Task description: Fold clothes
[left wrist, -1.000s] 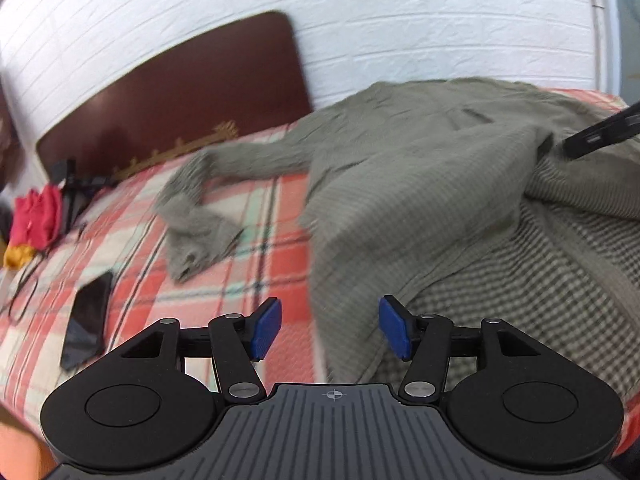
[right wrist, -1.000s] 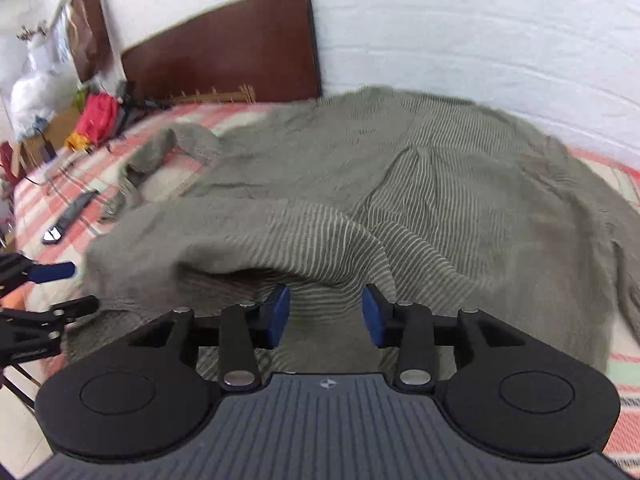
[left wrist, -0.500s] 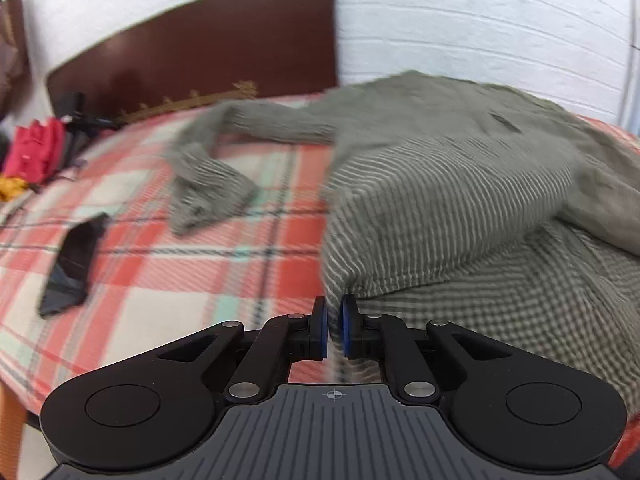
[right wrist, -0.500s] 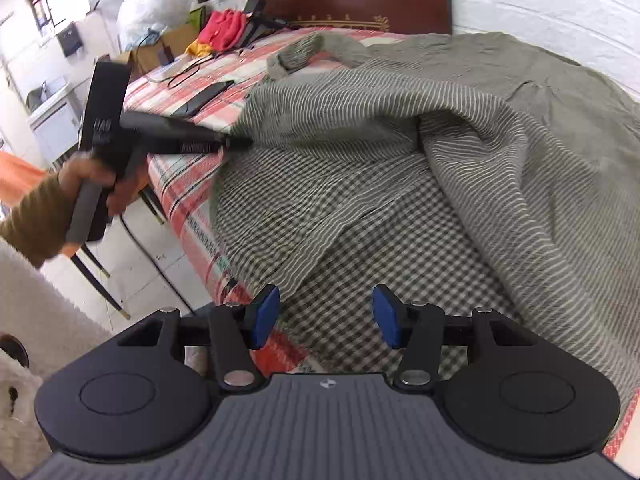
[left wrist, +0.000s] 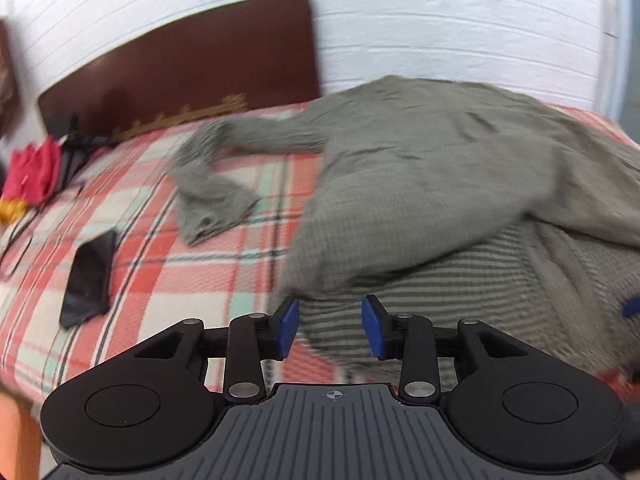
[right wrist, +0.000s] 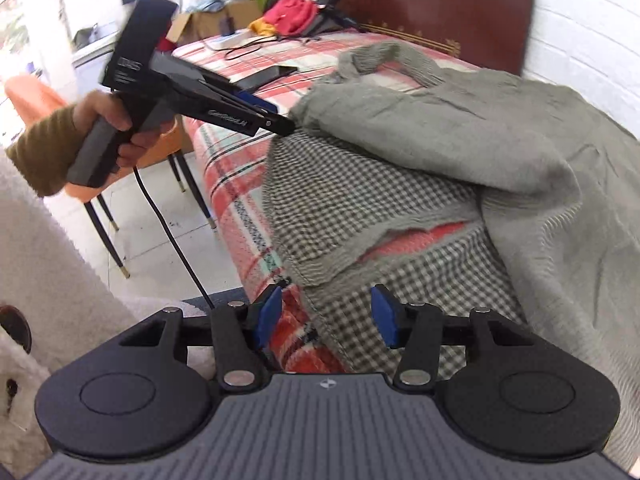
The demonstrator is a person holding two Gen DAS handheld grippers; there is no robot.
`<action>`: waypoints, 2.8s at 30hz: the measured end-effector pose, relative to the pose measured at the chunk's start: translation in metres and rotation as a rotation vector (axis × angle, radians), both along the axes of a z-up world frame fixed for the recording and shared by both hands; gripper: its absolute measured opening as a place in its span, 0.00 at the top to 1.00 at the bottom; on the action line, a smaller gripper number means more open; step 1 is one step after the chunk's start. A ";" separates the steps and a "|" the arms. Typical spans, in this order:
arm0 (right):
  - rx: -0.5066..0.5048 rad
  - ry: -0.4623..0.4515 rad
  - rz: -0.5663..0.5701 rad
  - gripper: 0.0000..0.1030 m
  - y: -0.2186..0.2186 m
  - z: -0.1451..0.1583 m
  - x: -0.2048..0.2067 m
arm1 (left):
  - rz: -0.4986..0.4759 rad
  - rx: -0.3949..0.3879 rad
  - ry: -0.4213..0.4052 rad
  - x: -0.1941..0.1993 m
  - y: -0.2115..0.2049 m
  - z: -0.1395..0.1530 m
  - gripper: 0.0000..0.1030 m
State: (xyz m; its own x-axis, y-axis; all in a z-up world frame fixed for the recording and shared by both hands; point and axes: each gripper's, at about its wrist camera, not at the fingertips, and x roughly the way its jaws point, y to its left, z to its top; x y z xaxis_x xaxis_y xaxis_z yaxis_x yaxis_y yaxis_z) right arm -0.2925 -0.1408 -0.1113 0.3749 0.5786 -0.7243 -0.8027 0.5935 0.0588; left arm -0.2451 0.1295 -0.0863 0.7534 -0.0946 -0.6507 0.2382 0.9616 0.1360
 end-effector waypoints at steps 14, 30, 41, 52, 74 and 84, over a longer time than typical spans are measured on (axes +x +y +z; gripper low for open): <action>0.012 0.029 -0.109 0.94 -0.016 0.002 0.014 | -0.544 0.167 -0.024 -0.053 -0.092 -0.016 0.50; 0.302 0.061 -0.326 0.94 -0.070 0.041 0.039 | -0.528 0.129 -0.017 -0.048 -0.122 -0.033 0.92; 0.377 -0.024 -0.367 0.94 -0.082 0.076 0.025 | -0.560 -0.137 0.103 -0.034 -0.113 -0.020 1.00; 0.364 -0.007 -0.358 0.94 -0.074 0.070 0.029 | -0.403 0.101 -0.064 -0.021 -0.144 -0.032 0.34; 0.214 0.230 -0.188 0.94 -0.027 -0.002 0.025 | -0.347 -0.486 0.221 0.037 -0.056 0.002 1.00; 0.185 0.287 -0.174 0.72 -0.031 -0.010 0.023 | -0.414 -0.335 0.290 0.033 -0.089 -0.027 1.00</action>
State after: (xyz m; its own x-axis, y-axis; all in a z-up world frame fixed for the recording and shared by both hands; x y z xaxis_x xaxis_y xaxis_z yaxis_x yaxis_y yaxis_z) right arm -0.2694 -0.1721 -0.1210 0.2760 0.6548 -0.7036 -0.6260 0.6779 0.3854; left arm -0.2117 0.0402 -0.1130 0.4066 -0.5773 -0.7081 0.5839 0.7603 -0.2846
